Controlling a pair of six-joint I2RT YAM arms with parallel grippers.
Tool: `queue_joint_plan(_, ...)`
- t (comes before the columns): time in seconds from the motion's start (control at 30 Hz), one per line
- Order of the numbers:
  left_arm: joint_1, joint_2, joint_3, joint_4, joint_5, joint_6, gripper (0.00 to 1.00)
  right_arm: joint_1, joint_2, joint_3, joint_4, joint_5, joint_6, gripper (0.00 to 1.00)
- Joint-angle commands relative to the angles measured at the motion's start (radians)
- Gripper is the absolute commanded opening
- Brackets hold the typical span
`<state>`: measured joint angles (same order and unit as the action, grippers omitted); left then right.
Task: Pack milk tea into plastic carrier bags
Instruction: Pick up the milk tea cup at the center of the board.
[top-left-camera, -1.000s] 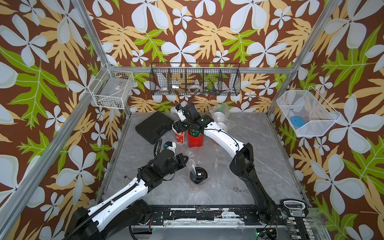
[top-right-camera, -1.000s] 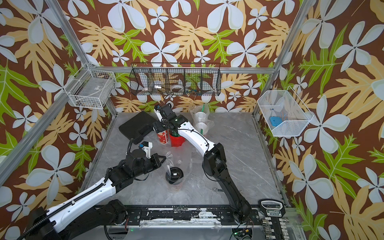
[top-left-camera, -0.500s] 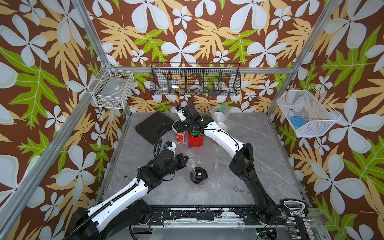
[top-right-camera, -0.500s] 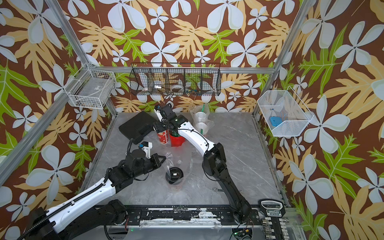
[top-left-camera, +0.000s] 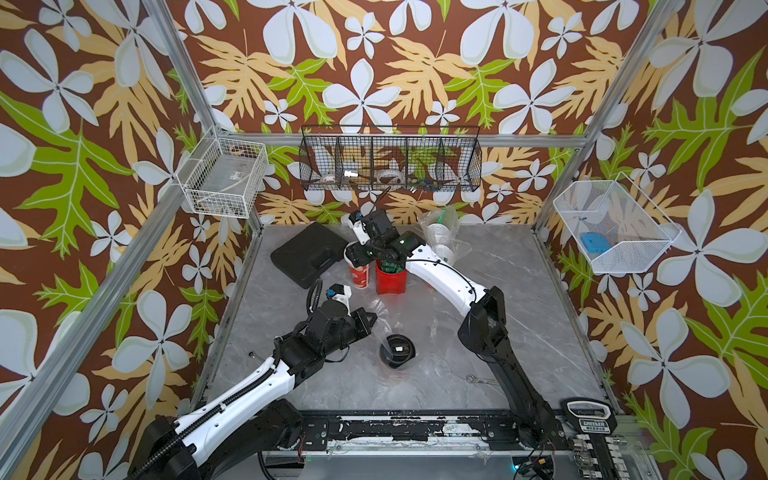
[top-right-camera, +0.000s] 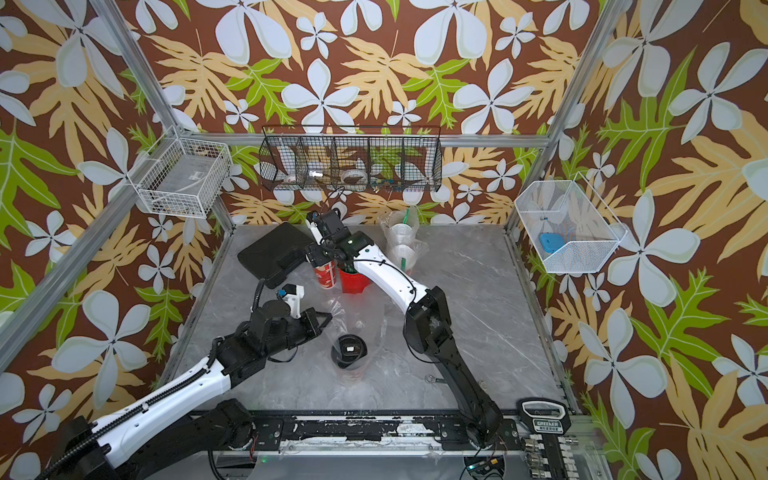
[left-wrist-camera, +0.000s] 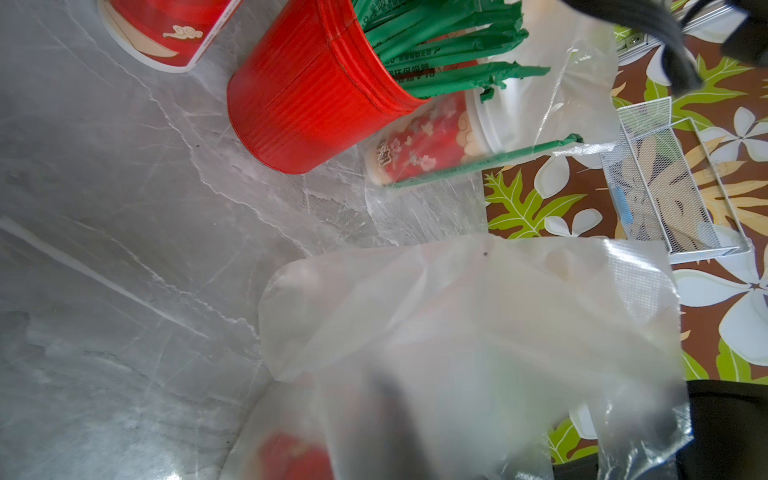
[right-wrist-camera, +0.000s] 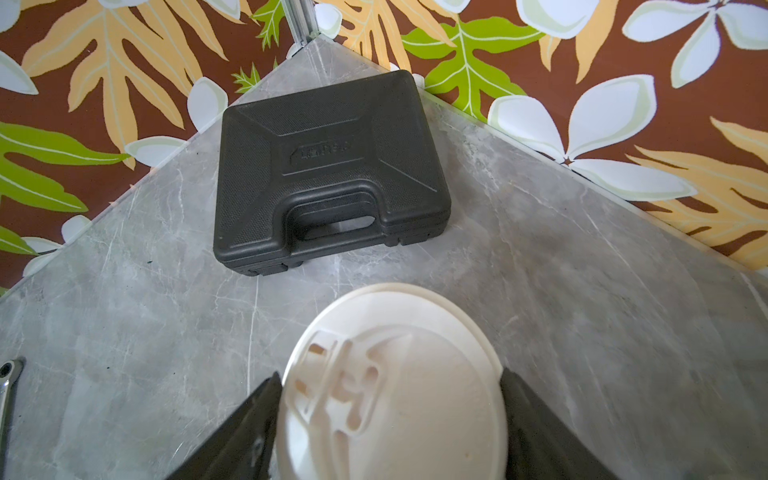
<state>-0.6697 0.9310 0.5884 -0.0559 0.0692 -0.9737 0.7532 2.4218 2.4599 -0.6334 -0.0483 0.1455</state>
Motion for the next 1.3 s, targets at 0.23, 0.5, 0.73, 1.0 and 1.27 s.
queue_joint_plan(0.23, 0.001, -0.013, 0.0, 0.024, 0.006, 0.0, 0.0, 0.022, 0.008, -0.007, -0.055, 0.072, -0.047, 0.79)
queue_joint_plan(0.5, 0.0, -0.034, -0.012, 0.019, -0.003, -0.003, 0.0, 0.03, 0.01, -0.007, -0.063, 0.13, -0.064, 0.73)
queue_joint_plan(0.73, 0.001, -0.047, -0.018, 0.018, -0.012, -0.003, 0.0, 0.031, -0.026, -0.016, -0.051, 0.104, -0.057, 0.67)
queue_joint_plan(1.0, 0.001, -0.038, -0.002, 0.021, -0.019, 0.01, 0.0, 0.028, -0.115, -0.037, -0.023, 0.039, -0.05, 0.64)
queue_joint_plan(1.27, 0.001, -0.046, -0.011, 0.027, -0.039, 0.009, 0.0, 0.006, -0.228, -0.039, -0.051, -0.046, -0.03, 0.64)
